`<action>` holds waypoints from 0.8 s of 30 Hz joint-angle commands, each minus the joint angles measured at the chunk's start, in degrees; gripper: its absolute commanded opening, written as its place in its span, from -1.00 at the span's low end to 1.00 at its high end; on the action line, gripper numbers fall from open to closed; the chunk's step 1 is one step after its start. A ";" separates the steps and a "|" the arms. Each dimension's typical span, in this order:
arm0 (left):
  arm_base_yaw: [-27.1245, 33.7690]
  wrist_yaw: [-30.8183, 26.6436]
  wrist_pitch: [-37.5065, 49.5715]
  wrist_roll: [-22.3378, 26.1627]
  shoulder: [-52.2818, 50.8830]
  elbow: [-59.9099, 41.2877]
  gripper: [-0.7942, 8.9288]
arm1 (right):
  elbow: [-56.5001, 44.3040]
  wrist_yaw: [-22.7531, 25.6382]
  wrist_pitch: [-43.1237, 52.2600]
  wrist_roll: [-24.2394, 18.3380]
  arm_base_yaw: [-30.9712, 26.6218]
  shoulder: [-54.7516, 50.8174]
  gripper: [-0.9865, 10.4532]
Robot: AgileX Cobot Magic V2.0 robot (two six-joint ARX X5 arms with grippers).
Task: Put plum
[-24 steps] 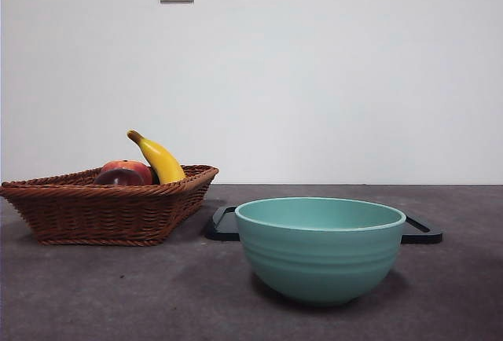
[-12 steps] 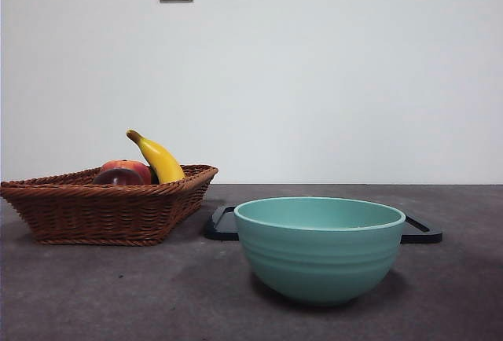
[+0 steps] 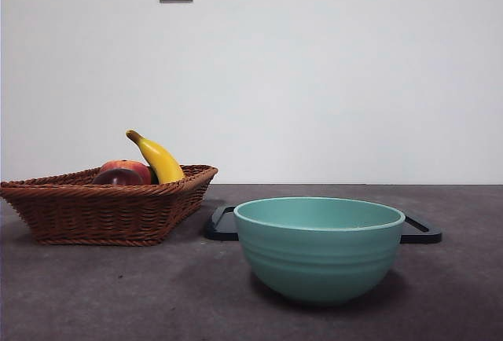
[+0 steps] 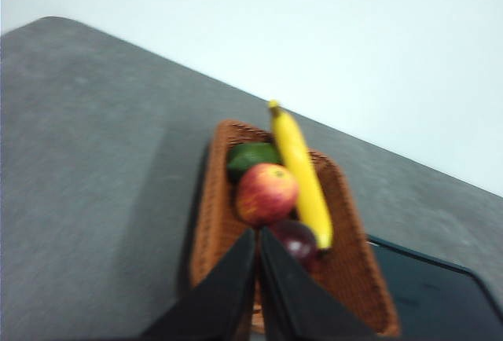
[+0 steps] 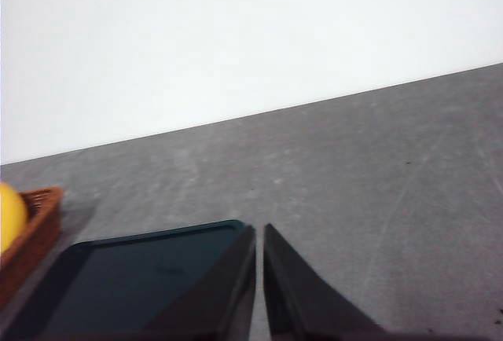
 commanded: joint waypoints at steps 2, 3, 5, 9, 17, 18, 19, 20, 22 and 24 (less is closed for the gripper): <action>0.09 4.11 -3.50 3.91 5.18 6.99 -0.82 | 7.43 -2.32 -4.52 -2.25 -0.07 4.28 -0.82; 0.09 5.18 -5.07 5.05 7.04 9.05 -0.82 | 9.84 -3.10 -6.36 -2.97 -0.07 6.03 -0.82; 0.09 7.04 -7.56 6.75 10.23 12.44 -0.82 | 13.68 -4.81 -9.16 -4.33 -0.07 9.14 -0.82; 0.09 12.09 -11.78 9.44 16.57 18.84 -0.82 | 21.24 -9.88 -15.10 -6.75 0.04 16.17 -0.82; -0.52 20.55 -23.58 15.76 27.56 30.25 -0.82 | 32.89 -17.27 -26.99 -9.70 2.99 28.46 -0.82; -0.81 20.83 -25.70 17.07 28.68 31.58 -0.82 | 34.03 -18.08 -28.87 -10.56 3.65 29.70 -0.82; -1.07 21.14 -27.50 18.21 29.55 32.65 -0.82 | 34.95 -18.73 -30.51 -11.26 4.26 30.71 -0.82; -1.44 21.62 -29.64 19.61 30.47 33.88 -0.82 | 35.98 -19.47 -32.57 -12.13 4.98 31.82 -0.82; -2.16 22.51 -32.85 21.73 31.71 35.67 -0.82 | 37.55 -20.28 -36.28 -13.90 6.54 33.64 -0.82; -2.97 22.91 -35.82 23.39 32.52 37.07 -0.82 | 38.77 -20.59 -39.50 -15.37 8.35 35.06 -0.82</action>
